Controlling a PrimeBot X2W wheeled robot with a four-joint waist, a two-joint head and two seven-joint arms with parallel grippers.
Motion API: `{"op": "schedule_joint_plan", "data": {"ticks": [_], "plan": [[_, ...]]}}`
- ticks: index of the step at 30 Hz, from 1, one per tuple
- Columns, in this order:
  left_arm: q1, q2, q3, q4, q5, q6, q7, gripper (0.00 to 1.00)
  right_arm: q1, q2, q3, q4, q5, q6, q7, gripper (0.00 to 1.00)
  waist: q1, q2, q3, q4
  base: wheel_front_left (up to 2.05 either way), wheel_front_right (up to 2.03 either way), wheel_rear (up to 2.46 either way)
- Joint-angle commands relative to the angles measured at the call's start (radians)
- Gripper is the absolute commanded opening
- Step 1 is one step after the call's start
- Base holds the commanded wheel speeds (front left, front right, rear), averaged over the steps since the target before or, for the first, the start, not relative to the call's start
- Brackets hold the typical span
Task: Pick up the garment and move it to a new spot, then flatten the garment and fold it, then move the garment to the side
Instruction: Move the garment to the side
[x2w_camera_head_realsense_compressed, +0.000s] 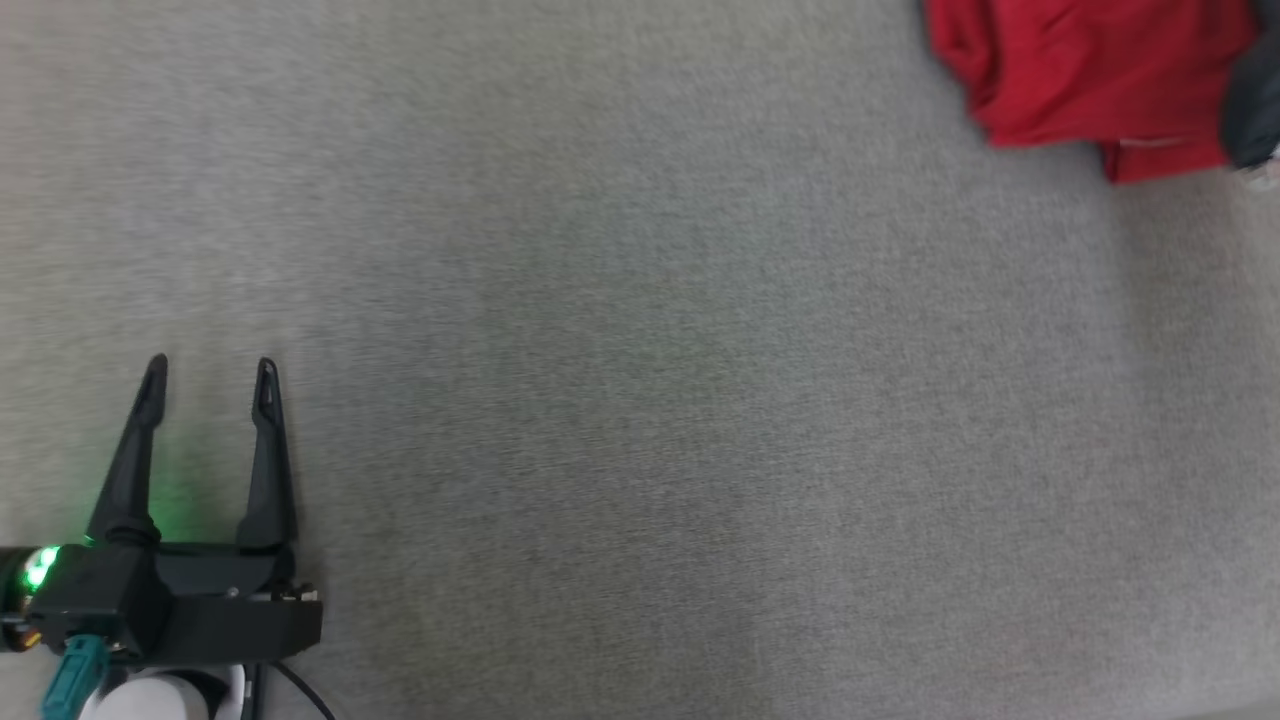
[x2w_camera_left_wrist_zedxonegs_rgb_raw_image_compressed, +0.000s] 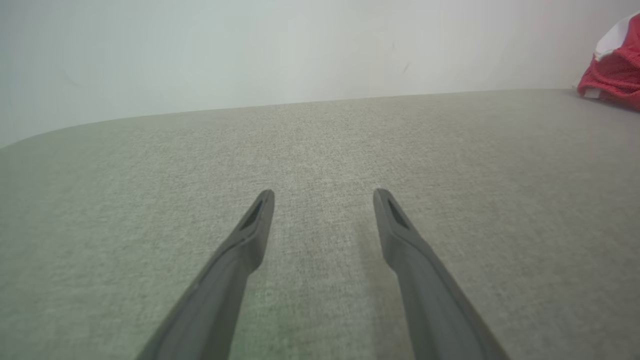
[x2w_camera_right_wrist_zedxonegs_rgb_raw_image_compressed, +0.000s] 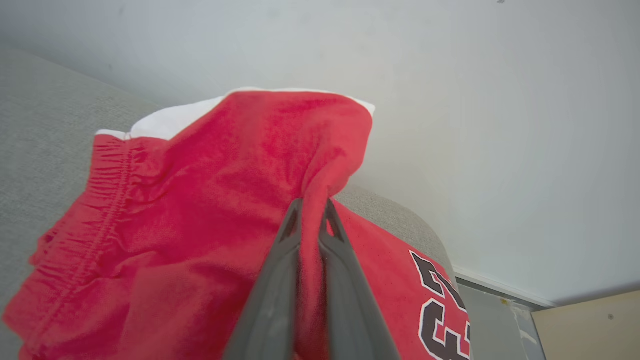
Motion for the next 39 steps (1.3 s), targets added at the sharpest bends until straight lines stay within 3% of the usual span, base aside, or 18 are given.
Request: {"op": "schedule_joint_plan", "data": {"ticks": [1, 14, 21, 22, 23, 24, 33, 39], "plan": [[-0.013, 0.006, -0.004, -0.008, 0.013, 0.001, -0.003, 1.0, -0.017, -0.016, 0.004, -0.016, 0.012, -0.003, 0.008, 0.0, -0.0001, -0.0001, 0.059, -0.056, 0.0, 0.0, 0.0], [-0.051, 0.026, -0.043, -0.107, 0.015, 0.001, -0.002, 1.0, -0.098, -0.245, 0.03, -0.091, 0.029, -0.003, 0.113, 0.0, -0.0001, -0.0001, 0.153, -0.083, 0.0, 0.0, 0.0], [-0.071, 0.036, -0.056, -0.128, 0.008, 0.001, -0.001, 1.0, -0.123, -0.267, 0.03, -0.06, -0.002, -0.003, 0.115, 0.0, -0.0001, -0.0001, 0.18, -0.081, 0.0, 0.0, 0.0], [-0.074, 0.036, -0.057, -0.129, 0.006, 0.001, 0.001, 1.0, -0.124, -0.263, 0.026, -0.052, -0.009, -0.003, 0.113, 0.04, -0.0001, -0.0001, 0.182, -0.079, 0.0, 0.0, 0.0], [-0.076, 0.035, -0.057, -0.129, 0.005, 0.001, 0.001, 1.0, -0.127, -0.257, 0.02, -0.046, -0.015, -0.003, 0.106, 0.75, -0.0001, -0.0001, 0.182, -0.077, 0.0, 0.0, 0.0], [-0.077, 0.033, -0.057, -0.128, 0.005, 0.001, 0.001, 1.0, -0.129, -0.252, 0.014, -0.035, -0.024, -0.003, 0.103, 1.0, -0.0001, -0.0001, 0.18, -0.075, 0.0, 0.0, 0.0], [-0.013, 0.011, -0.011, -0.095, -0.009, 0.01, 0.0, 1.0, -0.112, -0.181, -0.073, -0.004, -0.11, -0.003, 0.004, 1.0, -0.0001, -0.0001, 0.054, -0.06, 0.0, 0.0, 0.0], [0.052, -0.007, 0.026, -0.082, -0.015, 0.017, -0.001, 1.0, -0.058, -0.098, -0.135, -0.031, -0.079, -0.003, -0.078, 1.0, -0.0001, -0.0001, -0.055, -0.051, 0.0, 0.0, 0.0]]}}
